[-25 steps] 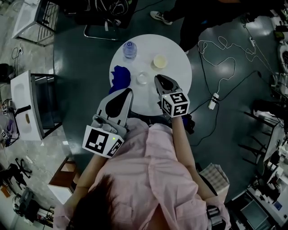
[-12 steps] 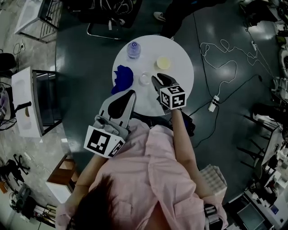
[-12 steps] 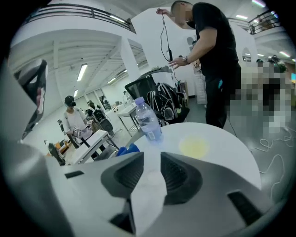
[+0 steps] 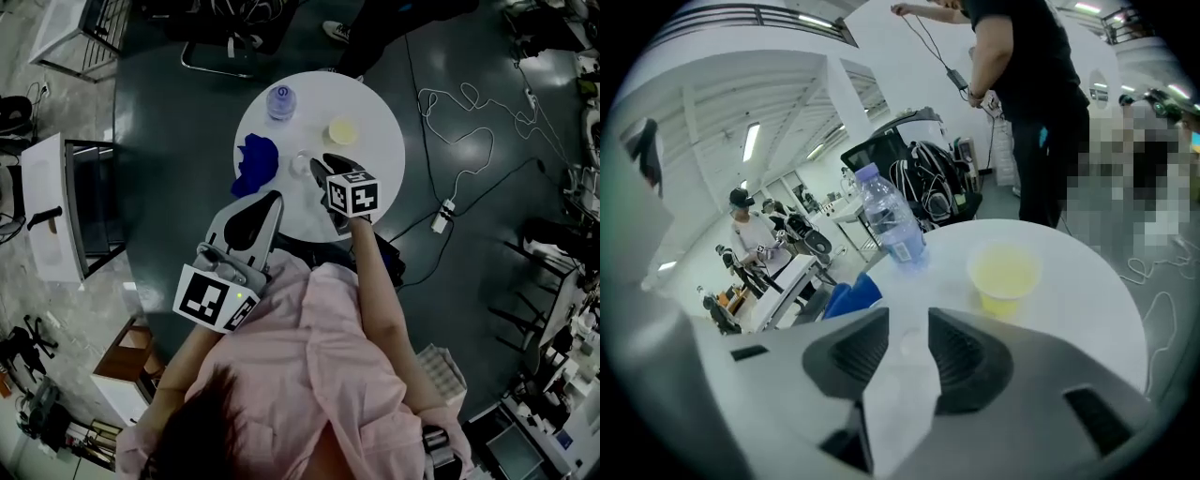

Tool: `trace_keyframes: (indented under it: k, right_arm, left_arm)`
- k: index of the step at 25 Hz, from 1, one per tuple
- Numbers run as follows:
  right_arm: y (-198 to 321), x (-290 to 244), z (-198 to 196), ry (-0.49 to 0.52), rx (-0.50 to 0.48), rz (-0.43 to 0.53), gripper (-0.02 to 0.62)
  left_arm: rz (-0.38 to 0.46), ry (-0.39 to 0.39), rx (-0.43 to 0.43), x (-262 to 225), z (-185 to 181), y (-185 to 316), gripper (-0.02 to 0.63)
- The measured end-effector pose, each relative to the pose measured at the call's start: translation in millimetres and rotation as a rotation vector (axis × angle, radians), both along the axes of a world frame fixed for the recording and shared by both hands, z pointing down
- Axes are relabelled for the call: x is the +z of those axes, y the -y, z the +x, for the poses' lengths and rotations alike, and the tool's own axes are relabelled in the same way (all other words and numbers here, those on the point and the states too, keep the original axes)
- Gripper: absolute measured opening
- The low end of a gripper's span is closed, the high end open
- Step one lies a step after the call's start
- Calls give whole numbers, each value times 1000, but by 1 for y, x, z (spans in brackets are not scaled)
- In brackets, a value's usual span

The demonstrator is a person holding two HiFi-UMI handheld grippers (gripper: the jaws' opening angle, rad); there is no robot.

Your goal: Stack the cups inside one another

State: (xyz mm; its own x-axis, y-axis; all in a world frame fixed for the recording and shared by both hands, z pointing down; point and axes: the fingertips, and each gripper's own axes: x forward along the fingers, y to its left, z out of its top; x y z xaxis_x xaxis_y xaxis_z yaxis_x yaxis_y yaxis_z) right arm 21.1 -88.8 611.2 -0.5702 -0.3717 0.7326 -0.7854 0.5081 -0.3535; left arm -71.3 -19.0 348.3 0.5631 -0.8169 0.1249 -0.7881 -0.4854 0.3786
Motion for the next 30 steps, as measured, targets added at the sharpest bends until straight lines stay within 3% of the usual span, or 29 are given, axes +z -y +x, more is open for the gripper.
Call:
trace_keyframes:
  k: [17,25,30]
  right_arm:
    - [0,43,-3,-87,15,-174,123]
    - [-2,43,-2,-99,28,-156,54]
    - [-4,40,-3,-83,33,-139,44]
  left_arm:
    - [-7,-24,-37,1,-11,5,14]
    - [-17,-30,-46,2,-14,4,15]
    - [-13,-30,-48,1,-15,2,15]
